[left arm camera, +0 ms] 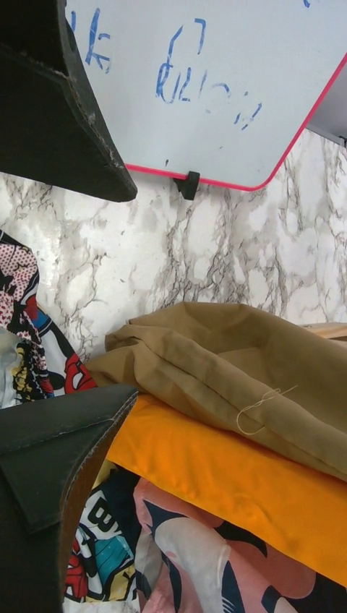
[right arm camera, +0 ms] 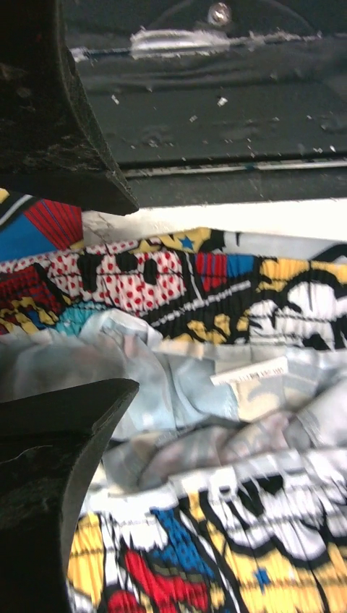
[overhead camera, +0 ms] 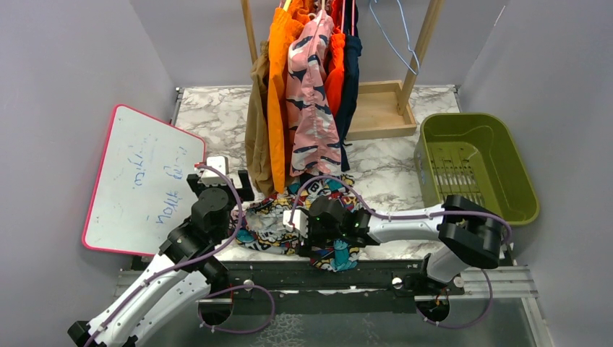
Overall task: Remove the shorts from the hanger
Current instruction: Adjust the shorts at the center of the board.
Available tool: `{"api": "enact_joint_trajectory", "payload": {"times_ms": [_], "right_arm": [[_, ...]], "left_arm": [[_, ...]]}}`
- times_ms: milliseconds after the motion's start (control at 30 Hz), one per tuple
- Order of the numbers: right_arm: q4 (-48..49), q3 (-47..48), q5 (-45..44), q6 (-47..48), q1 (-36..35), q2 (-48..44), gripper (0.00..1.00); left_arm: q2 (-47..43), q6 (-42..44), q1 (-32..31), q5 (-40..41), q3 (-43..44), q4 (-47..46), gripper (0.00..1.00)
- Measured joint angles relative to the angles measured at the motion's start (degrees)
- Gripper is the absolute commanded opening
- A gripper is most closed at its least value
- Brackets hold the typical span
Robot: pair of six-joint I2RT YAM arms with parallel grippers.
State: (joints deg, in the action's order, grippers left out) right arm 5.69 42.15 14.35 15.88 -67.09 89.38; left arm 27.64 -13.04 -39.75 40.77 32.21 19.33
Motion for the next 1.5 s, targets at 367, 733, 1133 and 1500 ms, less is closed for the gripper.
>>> {"api": "enact_joint_trajectory", "payload": {"times_ms": [367, 733, 1133, 1500], "right_arm": [[5.6, 5.1, -1.4, 1.3, -0.7, 9.3, 0.32], [4.9, 6.2, -3.9, -3.1, -1.6, 7.8, 0.01], [6.8, 6.7, -18.4, -8.0, -0.4, 0.3, 0.04], [0.4, 10.4, -23.3, -12.5, 1.8, 7.3, 0.53]], "left_arm": [[-0.9, 0.0, 0.0, 1.3, 0.0, 0.1, 0.99], [-1.3, 0.0, 0.0, 1.8, 0.0, 0.1, 0.99], [-1.7, -0.1, 0.0, 1.8, 0.0, 0.1, 0.99], [-1.9, -0.7, 0.0, 1.7, 0.0, 0.1, 0.99]]}}
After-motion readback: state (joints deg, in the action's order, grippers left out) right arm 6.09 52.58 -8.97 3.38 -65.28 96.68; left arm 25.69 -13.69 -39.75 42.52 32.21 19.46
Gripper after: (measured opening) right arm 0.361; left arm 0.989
